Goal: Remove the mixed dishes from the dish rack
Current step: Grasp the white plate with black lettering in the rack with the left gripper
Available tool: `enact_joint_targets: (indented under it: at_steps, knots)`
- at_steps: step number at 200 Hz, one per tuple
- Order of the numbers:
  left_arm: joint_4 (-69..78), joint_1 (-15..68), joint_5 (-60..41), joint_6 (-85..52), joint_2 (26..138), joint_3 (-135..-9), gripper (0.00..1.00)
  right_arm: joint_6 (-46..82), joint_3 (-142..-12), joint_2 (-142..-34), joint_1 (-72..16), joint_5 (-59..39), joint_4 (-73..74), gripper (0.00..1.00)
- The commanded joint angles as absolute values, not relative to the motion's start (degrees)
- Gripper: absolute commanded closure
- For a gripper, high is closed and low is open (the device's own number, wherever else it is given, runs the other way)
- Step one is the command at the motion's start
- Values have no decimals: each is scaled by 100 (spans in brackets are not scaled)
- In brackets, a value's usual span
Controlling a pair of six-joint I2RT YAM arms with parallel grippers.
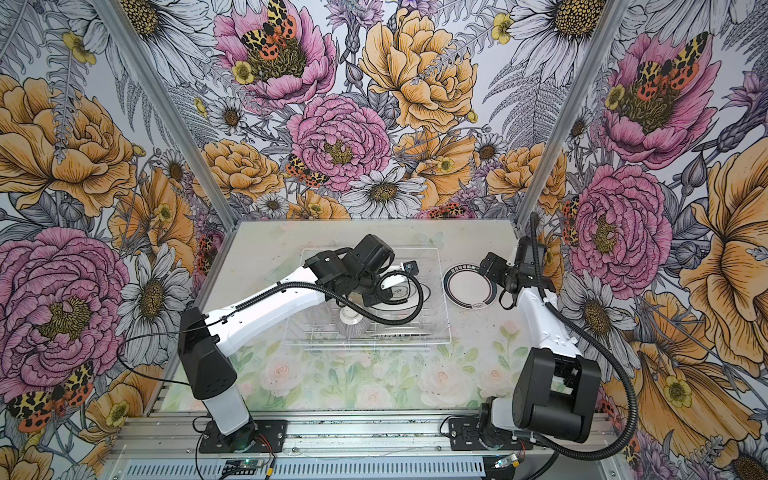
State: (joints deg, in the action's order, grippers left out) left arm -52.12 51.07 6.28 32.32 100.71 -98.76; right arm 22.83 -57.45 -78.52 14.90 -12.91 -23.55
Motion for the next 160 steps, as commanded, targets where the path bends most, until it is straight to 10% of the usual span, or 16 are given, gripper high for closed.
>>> enact_joint_targets:
  at_steps: [1, 116, 160]
  knots:
    - [-4822, 4849, 379, 2941, 9818, -10046, 94, 2163, -5696, -7646, 1441, -1428, -2310, 2]
    - [-2873, 3012, -3421, 632, 9042, -9114, 92, 2032, -5042, -6504, 1183, -4634, -1406, 7]
    - [-1679, 2665, -4708, -504, 9335, -8859, 92, 3590, -4151, -6173, 739, -5790, 1161, 9]
